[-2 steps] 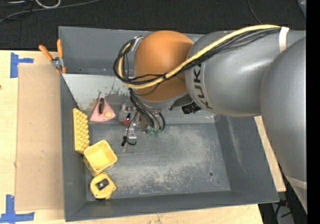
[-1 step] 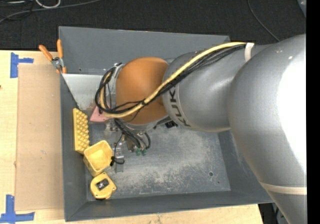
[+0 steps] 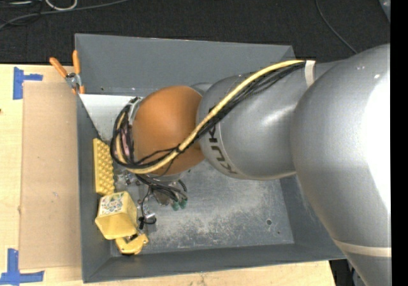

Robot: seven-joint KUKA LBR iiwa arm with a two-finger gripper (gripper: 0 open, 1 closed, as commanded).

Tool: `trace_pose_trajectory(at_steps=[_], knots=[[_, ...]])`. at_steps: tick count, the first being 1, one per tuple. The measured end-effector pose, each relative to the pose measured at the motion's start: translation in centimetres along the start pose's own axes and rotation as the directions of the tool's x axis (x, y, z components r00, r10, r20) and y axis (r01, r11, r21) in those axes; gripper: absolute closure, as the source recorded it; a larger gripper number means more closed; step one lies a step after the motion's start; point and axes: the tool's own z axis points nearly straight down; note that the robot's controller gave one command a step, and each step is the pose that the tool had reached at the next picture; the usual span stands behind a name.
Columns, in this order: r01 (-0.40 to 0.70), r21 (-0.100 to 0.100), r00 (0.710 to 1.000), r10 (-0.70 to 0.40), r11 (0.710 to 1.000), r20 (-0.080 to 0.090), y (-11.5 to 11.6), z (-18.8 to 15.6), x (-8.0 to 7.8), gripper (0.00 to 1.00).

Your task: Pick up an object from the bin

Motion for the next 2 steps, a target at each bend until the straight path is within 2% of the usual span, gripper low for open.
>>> trace_pose_trajectory(at_steps=[1,2], knots=[[0.387,-0.002,0.922,-0.387,0.922,0.001,0.2,1.8,0.0,0.0],[0.516,0.003,0.857,-0.516,0.857,0.006,1.3,5.8,1.5,0.0]])
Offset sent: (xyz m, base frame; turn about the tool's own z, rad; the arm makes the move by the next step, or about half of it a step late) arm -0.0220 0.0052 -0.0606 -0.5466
